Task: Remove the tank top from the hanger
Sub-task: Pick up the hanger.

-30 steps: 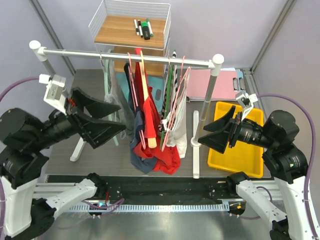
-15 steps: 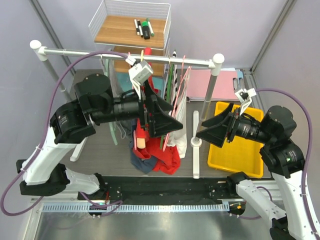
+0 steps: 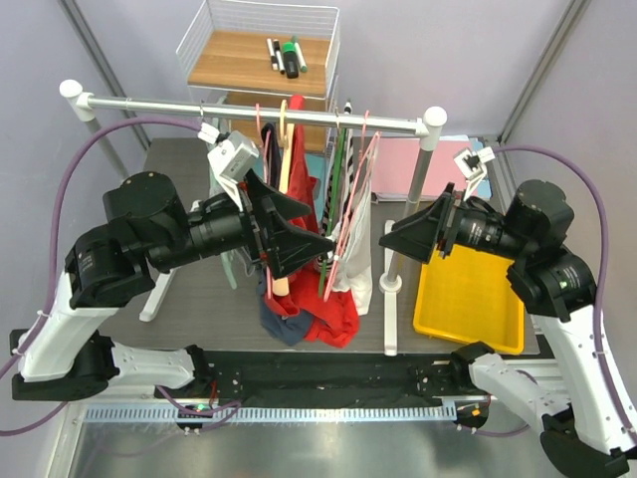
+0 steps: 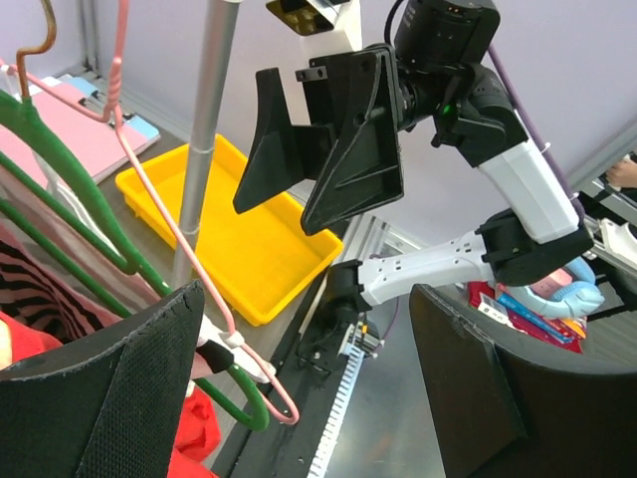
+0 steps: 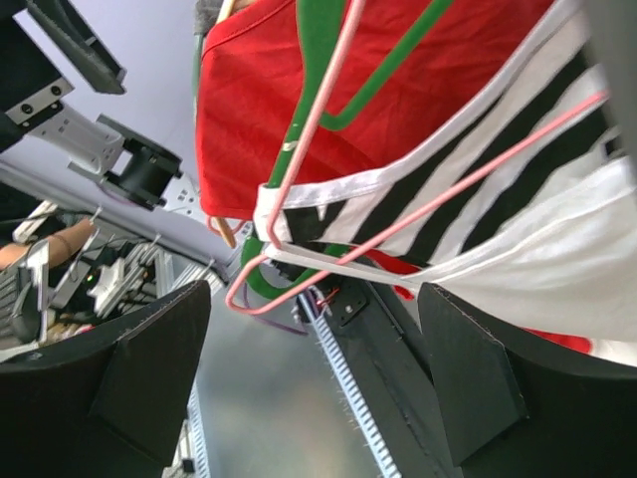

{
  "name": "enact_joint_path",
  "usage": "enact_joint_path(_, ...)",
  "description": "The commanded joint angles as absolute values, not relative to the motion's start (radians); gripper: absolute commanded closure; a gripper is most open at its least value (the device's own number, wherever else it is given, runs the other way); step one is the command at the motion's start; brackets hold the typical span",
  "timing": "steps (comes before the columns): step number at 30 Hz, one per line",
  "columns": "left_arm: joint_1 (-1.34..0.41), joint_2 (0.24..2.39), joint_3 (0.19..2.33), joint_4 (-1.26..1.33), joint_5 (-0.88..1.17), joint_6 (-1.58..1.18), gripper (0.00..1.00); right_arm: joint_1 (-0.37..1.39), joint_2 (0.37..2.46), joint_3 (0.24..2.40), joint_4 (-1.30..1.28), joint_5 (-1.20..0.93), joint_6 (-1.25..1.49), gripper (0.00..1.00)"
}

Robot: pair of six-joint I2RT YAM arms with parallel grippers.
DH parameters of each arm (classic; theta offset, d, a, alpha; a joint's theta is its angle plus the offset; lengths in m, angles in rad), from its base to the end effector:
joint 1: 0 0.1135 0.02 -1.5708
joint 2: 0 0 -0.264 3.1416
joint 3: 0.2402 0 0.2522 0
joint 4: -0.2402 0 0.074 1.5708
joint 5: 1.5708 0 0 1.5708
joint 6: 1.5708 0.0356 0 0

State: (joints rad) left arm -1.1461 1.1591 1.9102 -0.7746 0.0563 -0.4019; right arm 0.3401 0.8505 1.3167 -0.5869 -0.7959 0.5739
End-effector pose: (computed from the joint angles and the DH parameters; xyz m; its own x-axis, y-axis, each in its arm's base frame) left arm 0.0649 -0.1484 0.5639 -0.3738 -0.1212 -0.9196 0.8548 0.3398 -0.3923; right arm 0.1196 0.0693 0.4637 -0.5851 0.1959 -0.7870 -0.6959 0.3770 0.6112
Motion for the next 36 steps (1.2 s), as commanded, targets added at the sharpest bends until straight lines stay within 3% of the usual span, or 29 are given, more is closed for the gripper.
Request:
enact_joint_path(1,-1.152,1.164,1.882,-0.724,0.02,-0.371,0.16,0.457,0.917,1.377,-0.514,-0.7,0.632,0.16)
enact_joint_path(3,-1.152,1.166,1.879,-0.723,0.021,-0.373,0.16,0.576,0.951,1.396,-0.514,-0.593,0.626,0.25)
enact_joint_path(5,-1.152,1.158,1.873,-0.718,0.025,-0.374,0.16,0.674,0.948,1.42,-0.509,-0.455,0.603,0.25)
enact_joint_path(8,-1.152,1.134,1.85,-0.707,0.031,-0.376,0.15,0.695,0.943,1.424,-0.469,-0.417,0.624,0.28)
enact_joint_path(12,-1.152,1.112,1.833,-0.704,0.037,-0.383,0.15,0.718,0.939,1.382,-0.405,-0.353,0.66,0.4)
enact_joint_path(22,-1.152,1.104,1.809,-0.687,0.054,-0.393,0.16,0.741,0.807,1.296,-0.357,-0.244,0.646,0.37)
enact_joint_path(30,-1.152,1.256,1.96,-0.791,0.009,-0.414,0.3,0.759,0.813,1.287,-0.368,-0.224,0.646,0.37)
enact_joint_path(36,-1.17,1.347,2.065,-0.856,-0.141,-0.41,0.38,0.759,0.761,1.272,-0.443,-0.144,0.63,0.37)
